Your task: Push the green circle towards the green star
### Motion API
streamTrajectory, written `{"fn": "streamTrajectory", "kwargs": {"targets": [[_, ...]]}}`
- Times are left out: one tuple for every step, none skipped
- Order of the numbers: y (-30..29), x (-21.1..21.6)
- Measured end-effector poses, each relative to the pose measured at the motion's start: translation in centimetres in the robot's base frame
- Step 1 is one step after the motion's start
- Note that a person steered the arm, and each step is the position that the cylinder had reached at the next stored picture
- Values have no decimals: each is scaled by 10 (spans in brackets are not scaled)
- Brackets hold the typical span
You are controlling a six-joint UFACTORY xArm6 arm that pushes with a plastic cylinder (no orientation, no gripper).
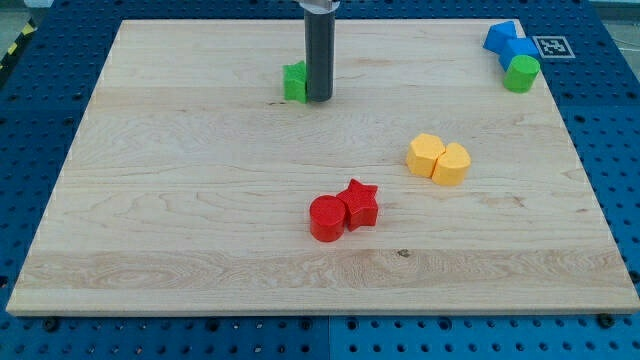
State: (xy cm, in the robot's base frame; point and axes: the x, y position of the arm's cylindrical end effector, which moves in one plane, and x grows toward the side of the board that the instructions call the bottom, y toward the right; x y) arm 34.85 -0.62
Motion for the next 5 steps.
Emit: {"fn": "streamTrajectory", "kwargs": {"targets": [[36, 9], [100, 35], [163, 44], [218, 44], [259, 44]]}}
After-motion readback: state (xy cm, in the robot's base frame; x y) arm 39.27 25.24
